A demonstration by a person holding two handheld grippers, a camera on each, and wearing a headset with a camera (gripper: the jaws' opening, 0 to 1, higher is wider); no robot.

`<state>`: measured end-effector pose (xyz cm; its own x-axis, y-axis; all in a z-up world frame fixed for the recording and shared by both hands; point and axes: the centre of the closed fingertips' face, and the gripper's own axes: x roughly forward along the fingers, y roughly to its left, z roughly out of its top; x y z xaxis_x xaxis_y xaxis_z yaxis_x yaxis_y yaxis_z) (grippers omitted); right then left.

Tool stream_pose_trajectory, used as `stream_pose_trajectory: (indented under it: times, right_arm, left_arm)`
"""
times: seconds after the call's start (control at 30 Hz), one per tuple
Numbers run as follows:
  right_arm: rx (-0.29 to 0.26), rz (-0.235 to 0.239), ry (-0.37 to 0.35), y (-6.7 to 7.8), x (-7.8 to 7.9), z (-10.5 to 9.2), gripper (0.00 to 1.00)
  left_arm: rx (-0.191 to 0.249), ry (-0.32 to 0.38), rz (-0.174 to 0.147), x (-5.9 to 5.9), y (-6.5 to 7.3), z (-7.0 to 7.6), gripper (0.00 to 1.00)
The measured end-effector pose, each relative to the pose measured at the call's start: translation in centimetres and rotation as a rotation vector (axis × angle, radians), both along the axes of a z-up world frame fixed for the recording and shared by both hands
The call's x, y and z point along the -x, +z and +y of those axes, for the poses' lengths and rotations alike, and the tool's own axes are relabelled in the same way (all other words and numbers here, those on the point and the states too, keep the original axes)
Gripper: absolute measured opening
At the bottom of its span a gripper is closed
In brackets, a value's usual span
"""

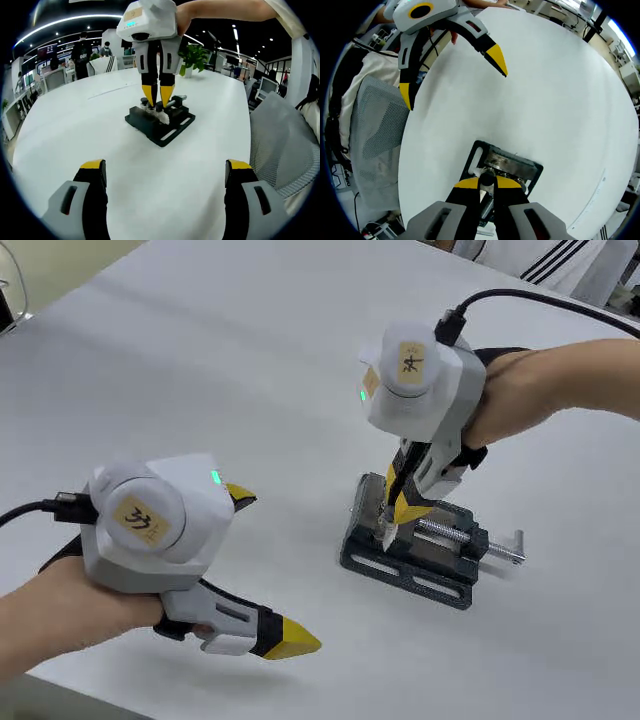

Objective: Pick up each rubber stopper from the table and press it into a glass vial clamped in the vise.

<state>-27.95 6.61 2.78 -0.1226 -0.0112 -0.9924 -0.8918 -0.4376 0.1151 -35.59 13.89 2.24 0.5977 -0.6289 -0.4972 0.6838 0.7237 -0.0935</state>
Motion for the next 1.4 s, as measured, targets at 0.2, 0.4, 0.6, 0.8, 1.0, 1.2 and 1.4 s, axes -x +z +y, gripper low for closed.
stream_pose_trajectory:
  times: [0.2,0.4,0.6,0.8,1.0,1.2,1.4]
  right_arm:
    - [0.000,0.006,-0.056,-0.02,-0.09,0.16,0.03]
    - [0.041,0.000,-0.113,-0.19,0.02,0.17,0.03]
    - [0.024,0.000,-0.100,-0.11,0.01,0.05,0.04]
    - [0.013,-0.013,-0.030,0.00,0.36,-0.19,0.05]
    - [-0.008,-0.021,0.040,0.14,0.36,-0.20,0.06]
    - [-0.021,-0.026,0.059,0.16,0.31,-0.40,0.07]
    - [-0.042,-0.031,0.061,0.24,-0.04,-0.06,0.11]
  left_arm:
    - [0.003,-0.002,-0.001,-0.02,0.01,-0.20,0.98]
    - [0.003,-0.003,0.003,0.09,-0.03,-0.33,0.98]
    - [0.002,-0.003,0.003,0.16,-0.06,-0.34,0.98]
    - [0.002,-0.005,0.005,0.30,-0.11,-0.43,0.98]
    - [0.003,-0.004,0.009,0.44,-0.10,-0.49,0.98]
    - [0.000,-0.006,0.008,0.47,-0.10,-0.38,0.98]
    - [0.001,-0.009,0.011,0.48,-0.13,-0.55,0.98]
